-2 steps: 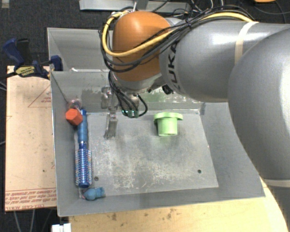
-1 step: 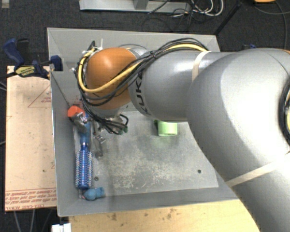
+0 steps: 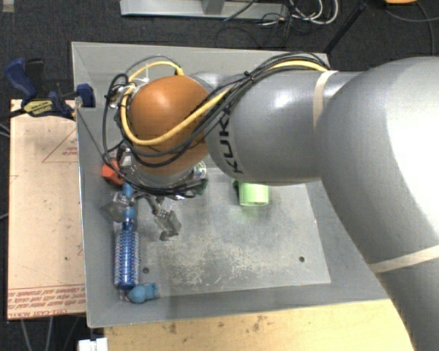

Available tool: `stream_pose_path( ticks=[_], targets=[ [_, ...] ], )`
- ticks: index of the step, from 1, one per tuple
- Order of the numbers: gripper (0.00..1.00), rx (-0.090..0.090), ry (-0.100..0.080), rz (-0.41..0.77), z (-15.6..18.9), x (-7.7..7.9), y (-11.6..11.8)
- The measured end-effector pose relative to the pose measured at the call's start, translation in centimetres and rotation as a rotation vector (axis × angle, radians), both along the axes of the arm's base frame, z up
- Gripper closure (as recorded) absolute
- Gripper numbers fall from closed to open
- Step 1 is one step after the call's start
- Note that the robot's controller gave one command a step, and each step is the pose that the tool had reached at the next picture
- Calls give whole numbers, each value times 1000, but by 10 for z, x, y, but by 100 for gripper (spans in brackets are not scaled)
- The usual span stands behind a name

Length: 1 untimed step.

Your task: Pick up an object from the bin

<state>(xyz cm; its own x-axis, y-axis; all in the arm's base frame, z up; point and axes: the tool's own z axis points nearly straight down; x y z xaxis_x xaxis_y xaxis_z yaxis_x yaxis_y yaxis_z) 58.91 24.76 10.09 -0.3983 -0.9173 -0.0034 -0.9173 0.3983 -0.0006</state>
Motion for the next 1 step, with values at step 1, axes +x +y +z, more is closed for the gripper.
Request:
stream_pose_path(
  ticks=[1],
  targets=[
    [0,1,-4,426,0,-5,6]
  ],
)
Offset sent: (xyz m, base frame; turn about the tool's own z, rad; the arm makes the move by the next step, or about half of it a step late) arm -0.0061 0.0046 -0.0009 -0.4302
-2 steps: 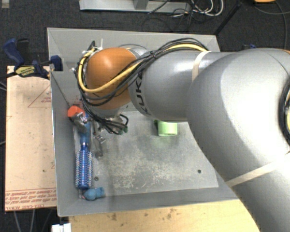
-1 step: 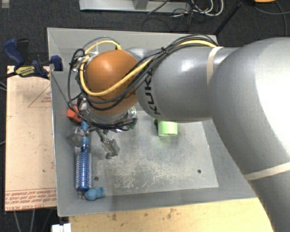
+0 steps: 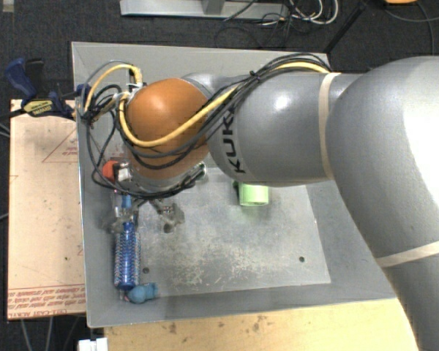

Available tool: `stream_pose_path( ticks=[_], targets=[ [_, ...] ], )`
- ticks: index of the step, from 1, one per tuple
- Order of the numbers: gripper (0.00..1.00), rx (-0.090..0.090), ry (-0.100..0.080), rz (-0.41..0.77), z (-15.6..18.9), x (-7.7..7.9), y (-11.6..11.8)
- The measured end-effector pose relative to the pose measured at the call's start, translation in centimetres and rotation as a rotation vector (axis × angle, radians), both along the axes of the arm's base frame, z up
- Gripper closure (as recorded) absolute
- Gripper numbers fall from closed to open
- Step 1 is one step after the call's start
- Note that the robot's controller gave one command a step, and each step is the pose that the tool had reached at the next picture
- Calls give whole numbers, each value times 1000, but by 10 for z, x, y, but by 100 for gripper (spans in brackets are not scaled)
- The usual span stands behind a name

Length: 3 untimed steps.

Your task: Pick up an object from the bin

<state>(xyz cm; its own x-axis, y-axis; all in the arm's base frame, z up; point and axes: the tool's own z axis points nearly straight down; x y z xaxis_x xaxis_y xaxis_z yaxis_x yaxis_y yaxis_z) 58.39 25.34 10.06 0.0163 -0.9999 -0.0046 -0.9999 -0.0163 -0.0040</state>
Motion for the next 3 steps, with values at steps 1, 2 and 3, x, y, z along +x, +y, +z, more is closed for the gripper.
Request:
stream_pose_path(
  ticks=[1,2,3],
  targets=[
    [0,-2,4,317,-31,-5,-3],
    [0,1,3,311,-31,-5,-2],
    [100,2,4,311,-32,-5,-2]
  ],
)
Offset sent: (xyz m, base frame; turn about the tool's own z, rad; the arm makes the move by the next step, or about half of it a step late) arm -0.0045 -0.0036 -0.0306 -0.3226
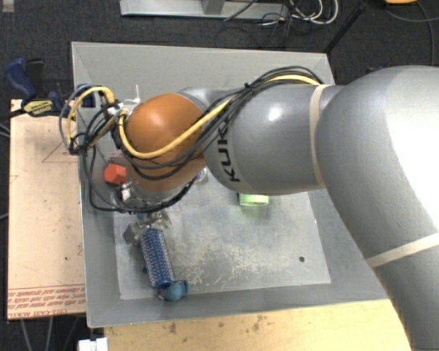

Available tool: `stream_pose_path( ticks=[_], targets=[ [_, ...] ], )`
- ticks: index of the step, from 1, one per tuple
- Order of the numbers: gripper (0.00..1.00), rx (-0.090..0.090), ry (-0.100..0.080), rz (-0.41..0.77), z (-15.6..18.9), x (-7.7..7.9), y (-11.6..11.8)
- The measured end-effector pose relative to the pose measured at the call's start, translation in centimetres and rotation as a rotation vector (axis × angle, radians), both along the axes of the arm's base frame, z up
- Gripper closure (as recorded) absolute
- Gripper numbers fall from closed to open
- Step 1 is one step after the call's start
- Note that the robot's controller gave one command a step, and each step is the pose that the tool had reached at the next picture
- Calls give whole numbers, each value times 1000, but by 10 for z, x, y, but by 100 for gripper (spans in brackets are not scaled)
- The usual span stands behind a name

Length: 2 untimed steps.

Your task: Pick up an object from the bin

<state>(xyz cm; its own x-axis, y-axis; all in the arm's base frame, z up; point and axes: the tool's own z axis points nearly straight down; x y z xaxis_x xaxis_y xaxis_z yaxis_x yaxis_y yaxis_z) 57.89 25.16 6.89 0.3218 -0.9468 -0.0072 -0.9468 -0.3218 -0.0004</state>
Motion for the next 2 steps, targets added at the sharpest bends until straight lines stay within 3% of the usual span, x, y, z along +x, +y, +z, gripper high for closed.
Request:
stream_pose_path(
  ticks=[2],
  targets=[
    [100,-3,-5,-8,77,1,2]
  ],
)
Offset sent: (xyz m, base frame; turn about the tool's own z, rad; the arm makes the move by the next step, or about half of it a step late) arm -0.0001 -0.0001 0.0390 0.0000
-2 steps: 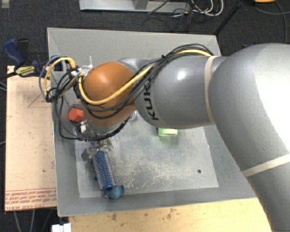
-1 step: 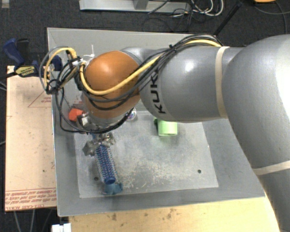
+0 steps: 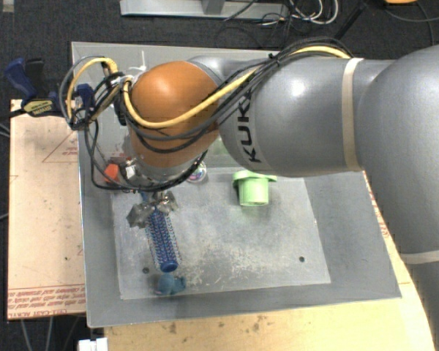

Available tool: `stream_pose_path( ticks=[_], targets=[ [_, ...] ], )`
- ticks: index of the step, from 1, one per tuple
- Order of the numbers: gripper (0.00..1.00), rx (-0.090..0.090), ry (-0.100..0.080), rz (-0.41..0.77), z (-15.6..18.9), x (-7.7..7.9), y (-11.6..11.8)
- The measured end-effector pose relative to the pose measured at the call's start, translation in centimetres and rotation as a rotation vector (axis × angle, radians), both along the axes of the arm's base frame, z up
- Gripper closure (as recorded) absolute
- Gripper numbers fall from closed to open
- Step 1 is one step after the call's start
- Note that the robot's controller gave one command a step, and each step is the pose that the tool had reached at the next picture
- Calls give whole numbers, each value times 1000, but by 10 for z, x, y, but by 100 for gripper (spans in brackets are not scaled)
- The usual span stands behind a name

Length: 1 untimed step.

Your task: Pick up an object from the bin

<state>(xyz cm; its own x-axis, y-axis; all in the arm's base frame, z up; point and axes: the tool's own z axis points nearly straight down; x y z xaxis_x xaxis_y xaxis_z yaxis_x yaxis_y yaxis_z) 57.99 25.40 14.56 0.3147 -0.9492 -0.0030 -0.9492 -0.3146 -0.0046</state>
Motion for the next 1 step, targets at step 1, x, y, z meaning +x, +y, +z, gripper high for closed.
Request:
stream_pose_path(
  ticks=[1],
  targets=[
    [100,0,-2,-5,49,1,1]
  ],
)
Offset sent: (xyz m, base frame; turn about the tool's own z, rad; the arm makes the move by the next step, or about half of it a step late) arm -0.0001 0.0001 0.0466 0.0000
